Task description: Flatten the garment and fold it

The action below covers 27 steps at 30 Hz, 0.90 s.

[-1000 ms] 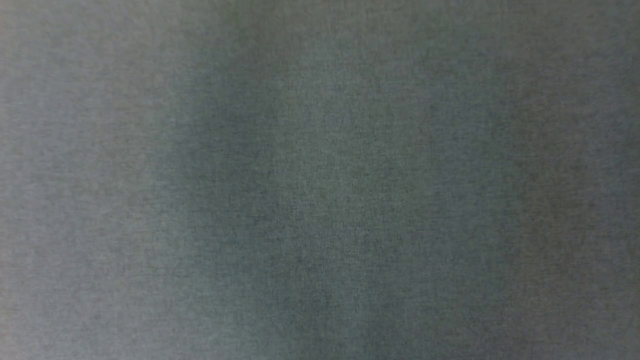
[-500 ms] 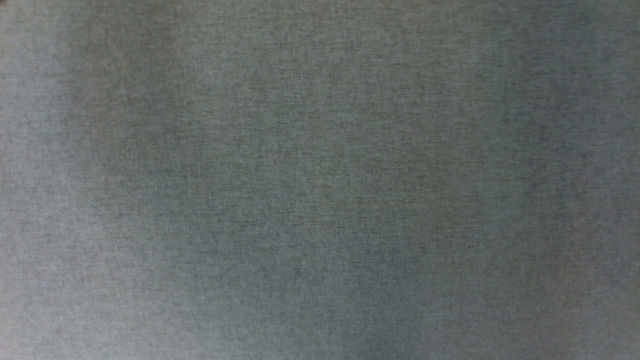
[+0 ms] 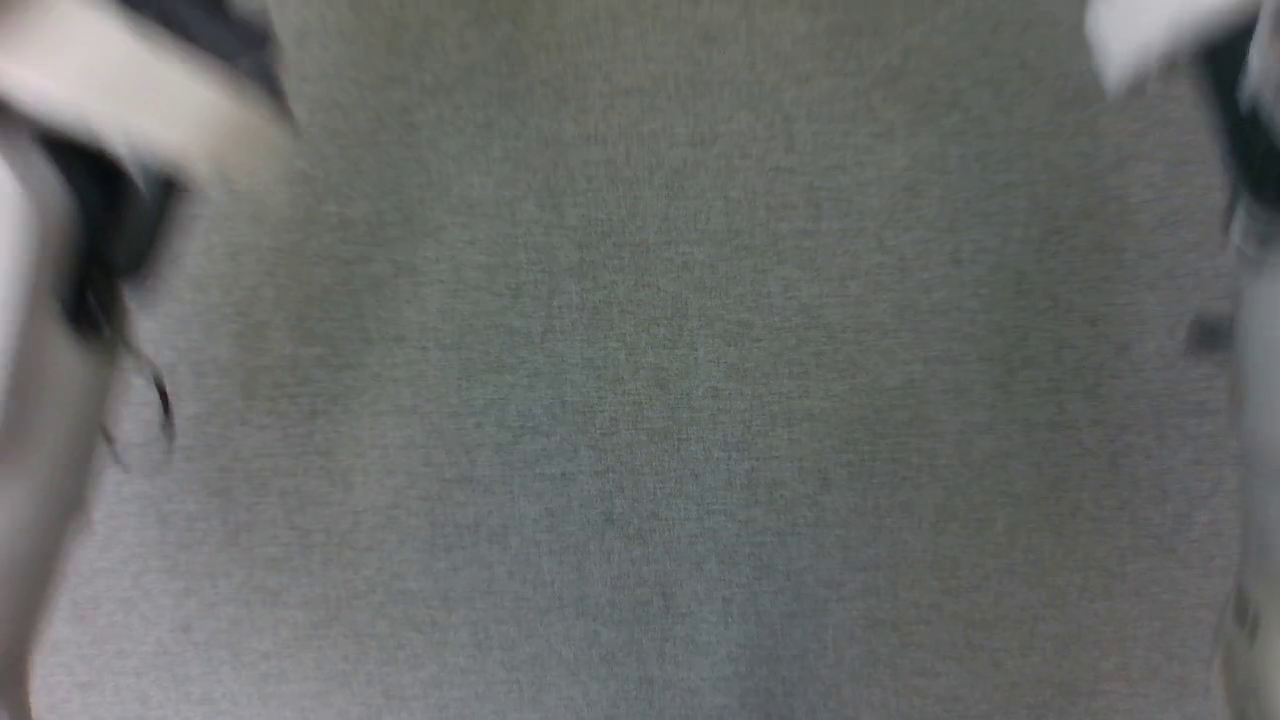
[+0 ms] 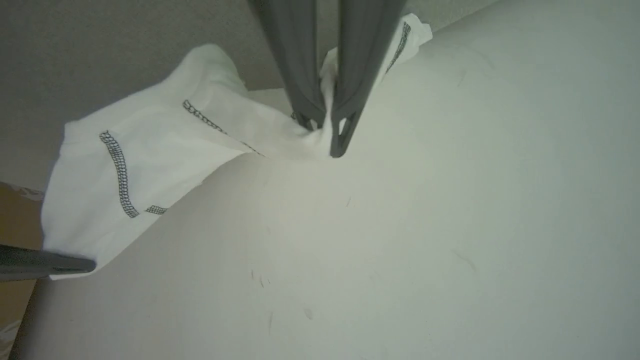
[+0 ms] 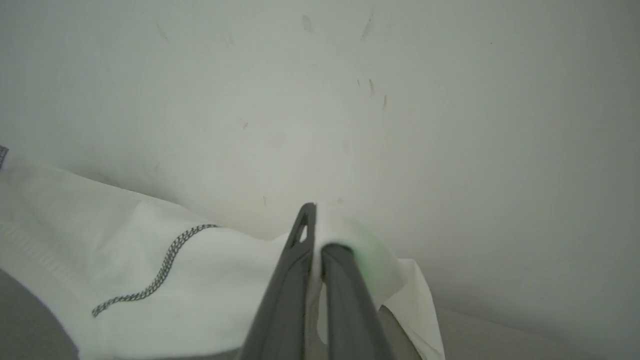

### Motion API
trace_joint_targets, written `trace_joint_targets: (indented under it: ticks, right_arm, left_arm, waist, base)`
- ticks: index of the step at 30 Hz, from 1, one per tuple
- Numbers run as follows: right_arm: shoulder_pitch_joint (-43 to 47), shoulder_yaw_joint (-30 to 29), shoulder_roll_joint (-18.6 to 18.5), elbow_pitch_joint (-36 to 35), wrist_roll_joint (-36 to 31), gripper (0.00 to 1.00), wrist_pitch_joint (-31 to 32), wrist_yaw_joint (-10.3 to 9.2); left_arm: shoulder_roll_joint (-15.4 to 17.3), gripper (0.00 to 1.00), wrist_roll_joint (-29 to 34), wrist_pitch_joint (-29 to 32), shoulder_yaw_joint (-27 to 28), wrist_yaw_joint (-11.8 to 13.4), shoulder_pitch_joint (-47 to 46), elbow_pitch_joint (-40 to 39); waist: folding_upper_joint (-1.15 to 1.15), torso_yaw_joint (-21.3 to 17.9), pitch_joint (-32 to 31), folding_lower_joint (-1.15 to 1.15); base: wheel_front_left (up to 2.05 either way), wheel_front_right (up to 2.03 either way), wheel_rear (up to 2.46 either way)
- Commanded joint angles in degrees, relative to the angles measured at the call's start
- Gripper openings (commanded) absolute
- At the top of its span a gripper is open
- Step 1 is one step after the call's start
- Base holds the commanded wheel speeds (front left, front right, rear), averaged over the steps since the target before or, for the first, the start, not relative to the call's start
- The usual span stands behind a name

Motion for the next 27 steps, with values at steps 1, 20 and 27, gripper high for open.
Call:
trace_joint_targets:
  ticks: [1, 20, 27]
  right_arm:
    - [3.54, -0.84, 0.11, -2.28, 0.77, 0.0, 0.6, -0.12]
    - [50.85, -9.11, 6.63, -17.73, 3.1, 0.0, 1.32, -0.12]
    - [61.29, -10.93, 7.73, -16.11, 4.63, 0.0, 2.87, -0.12]
  left_arm:
    - [0.56, 0.0, -0.21, 0.06, -0.35, 1.02, 3.72, -1.99]
    - [-0.46, 0.0, 2.51, -3.65, -9.27, 18.05, 47.5, -10.15]
    - [-0.85, 0.0, -1.28, -3.18, -10.72, 17.45, 53.73, -7.77]
  waist:
    - [0.0, 0.16, -5.68, 0.02]
    - [0.0, -0.01, -18.93, 0.02]
    - [0.0, 0.05, -23.41, 0.02]
  base:
    - [0.0, 0.0, 0.0]
    - [0.0, 0.0, 0.0]
    - [0.0, 0.0, 0.0]
